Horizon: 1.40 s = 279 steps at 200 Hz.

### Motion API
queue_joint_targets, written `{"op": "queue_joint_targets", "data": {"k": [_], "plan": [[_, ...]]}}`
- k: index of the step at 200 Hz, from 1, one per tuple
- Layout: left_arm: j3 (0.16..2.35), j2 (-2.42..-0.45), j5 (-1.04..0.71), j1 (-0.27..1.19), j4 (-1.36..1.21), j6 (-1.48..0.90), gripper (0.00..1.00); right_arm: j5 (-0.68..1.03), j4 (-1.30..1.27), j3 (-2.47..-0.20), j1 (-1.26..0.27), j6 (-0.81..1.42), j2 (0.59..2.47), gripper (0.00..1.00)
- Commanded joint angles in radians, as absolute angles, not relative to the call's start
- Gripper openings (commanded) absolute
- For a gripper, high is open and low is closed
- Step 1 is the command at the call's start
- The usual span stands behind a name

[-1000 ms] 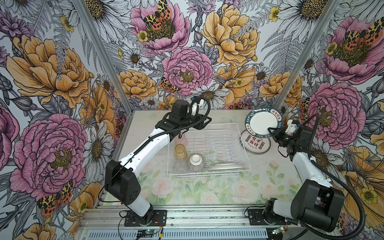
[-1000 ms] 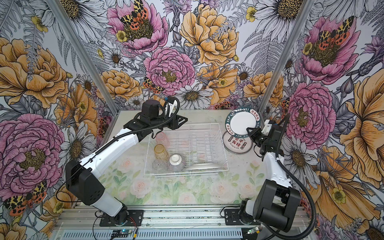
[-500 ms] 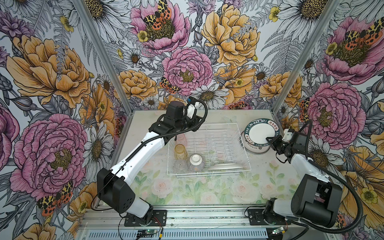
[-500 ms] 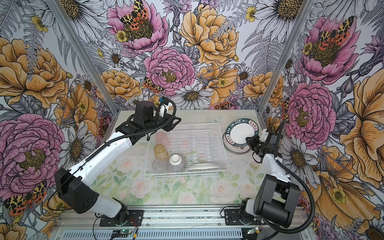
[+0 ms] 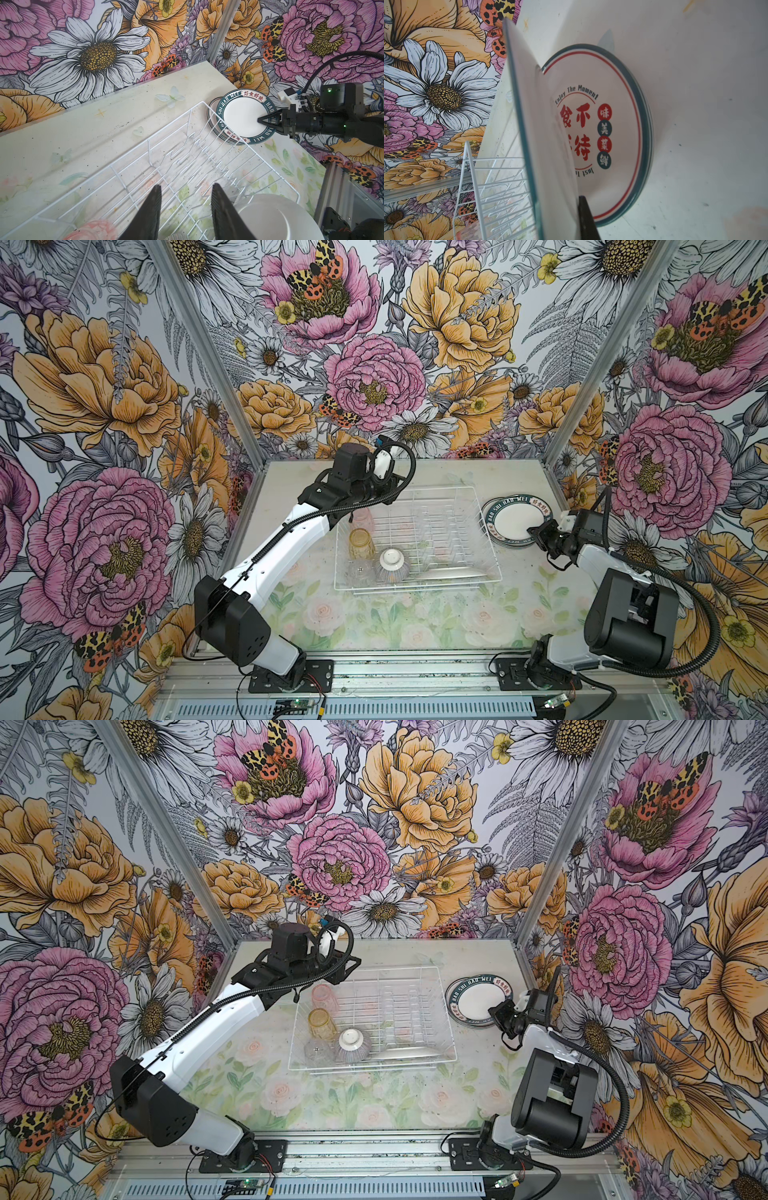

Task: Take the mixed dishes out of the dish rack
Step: 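Carry the green-rimmed plate with the right gripper and lower it onto the stack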

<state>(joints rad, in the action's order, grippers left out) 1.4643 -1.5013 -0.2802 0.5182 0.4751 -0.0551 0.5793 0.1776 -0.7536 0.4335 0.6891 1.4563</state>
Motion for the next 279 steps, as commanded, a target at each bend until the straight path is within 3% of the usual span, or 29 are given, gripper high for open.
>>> {"op": "queue_joint_targets", "data": {"k": [1, 31, 54, 147, 228, 279], "plan": [[1.484, -1.520, -0.275, 0.508, 0.485, -0.037, 0.41, 0.603, 0.149, -0.781, 0.442, 0.680, 1.477, 0.00], [1.492, -1.526, -0.282, 0.506, 0.488, -0.032, 0.41, 0.603, 0.153, -0.775, 0.444, 0.677, 1.485, 0.00], [1.491, -1.527, -0.284, 0.506, 0.490, -0.029, 0.41, 0.605, 0.164, -0.775, 0.449, 0.668, 1.489, 0.16], [1.484, -1.529, -0.294, 0.503, 0.499, -0.019, 0.41, 0.524, 0.319, -0.799, 0.455, 0.569, 1.473, 0.51], [1.482, -1.542, -0.305, 0.502, 0.499, -0.014, 0.40, 0.433, 0.399, -0.840, 0.453, 0.507, 1.495, 0.64], [1.475, -1.546, -0.306, 0.499, 0.497, -0.012, 0.40, 0.385, 0.434, -0.901, 0.448, 0.474, 1.554, 0.68]]}}
